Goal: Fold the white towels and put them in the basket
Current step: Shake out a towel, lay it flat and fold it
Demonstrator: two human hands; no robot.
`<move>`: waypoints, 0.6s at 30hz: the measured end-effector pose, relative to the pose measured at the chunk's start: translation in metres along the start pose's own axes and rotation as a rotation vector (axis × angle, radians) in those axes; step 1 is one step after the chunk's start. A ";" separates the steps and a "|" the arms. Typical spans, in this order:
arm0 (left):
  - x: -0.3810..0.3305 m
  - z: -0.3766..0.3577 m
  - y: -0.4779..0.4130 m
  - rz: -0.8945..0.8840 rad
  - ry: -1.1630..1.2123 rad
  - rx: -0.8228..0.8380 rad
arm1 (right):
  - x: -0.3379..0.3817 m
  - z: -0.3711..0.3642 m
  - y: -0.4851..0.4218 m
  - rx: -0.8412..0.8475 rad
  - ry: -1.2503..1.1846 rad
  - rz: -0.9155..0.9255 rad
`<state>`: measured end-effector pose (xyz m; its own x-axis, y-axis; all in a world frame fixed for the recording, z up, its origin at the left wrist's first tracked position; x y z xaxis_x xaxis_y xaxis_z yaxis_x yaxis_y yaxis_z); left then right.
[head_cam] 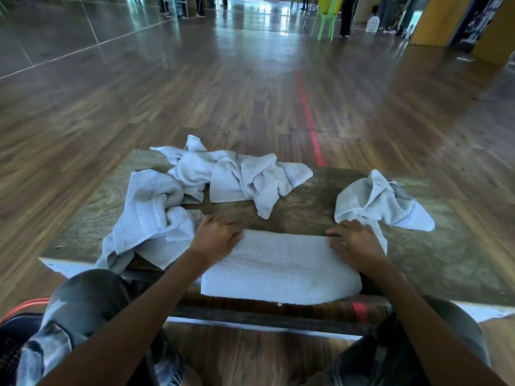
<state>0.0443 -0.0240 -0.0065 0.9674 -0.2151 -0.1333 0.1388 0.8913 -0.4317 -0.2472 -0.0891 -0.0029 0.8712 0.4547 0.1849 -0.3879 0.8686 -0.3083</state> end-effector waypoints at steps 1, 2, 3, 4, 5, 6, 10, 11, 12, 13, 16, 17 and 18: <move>-0.001 -0.001 -0.003 0.022 0.033 0.012 | 0.003 -0.004 -0.001 0.032 -0.011 0.002; 0.000 -0.003 -0.006 0.055 0.072 0.034 | 0.005 -0.007 -0.002 0.062 -0.020 0.000; 0.000 -0.006 -0.009 0.085 0.100 0.059 | 0.006 -0.009 -0.003 0.084 -0.030 -0.005; 0.001 -0.007 -0.013 0.098 0.107 0.085 | 0.006 -0.009 -0.004 0.091 -0.042 -0.011; 0.001 -0.009 -0.016 0.098 0.101 0.108 | 0.006 -0.008 -0.006 0.084 -0.055 -0.018; 0.002 -0.010 -0.019 0.095 0.096 0.124 | 0.005 -0.006 -0.007 0.080 -0.070 -0.032; 0.005 -0.010 -0.025 0.080 0.067 0.158 | 0.004 -0.004 -0.010 0.077 -0.123 -0.084; 0.004 -0.010 -0.024 0.072 0.078 0.161 | 0.003 -0.005 -0.010 0.074 -0.132 -0.086; 0.004 -0.009 -0.023 0.061 0.102 0.154 | 0.002 -0.005 -0.010 0.071 -0.144 -0.088; 0.004 -0.008 -0.021 0.049 0.134 0.152 | 0.001 -0.005 -0.010 0.070 -0.158 -0.088; 0.002 -0.004 -0.018 0.002 0.171 0.139 | 0.000 -0.007 -0.009 0.068 -0.180 -0.091; 0.002 -0.005 -0.019 -0.006 0.160 0.134 | 0.000 -0.008 -0.009 0.072 -0.178 -0.091; 0.002 -0.005 -0.020 -0.012 0.145 0.127 | 0.000 -0.008 -0.009 0.076 -0.174 -0.092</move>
<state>0.0423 -0.0442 -0.0030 0.9262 -0.2729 -0.2600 0.1842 0.9295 -0.3194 -0.2413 -0.0986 -0.0078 0.8414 0.3946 0.3693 -0.3367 0.9172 -0.2129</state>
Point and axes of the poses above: each hand's wrist, its own y-axis away from the middle knuckle, its own z-axis out of the back of the hand, x = y × z, the point moved 8 cm from there along -y, towards the middle knuckle, and after that the axes turned 8 degrees about -x, right-handed, at the moved point
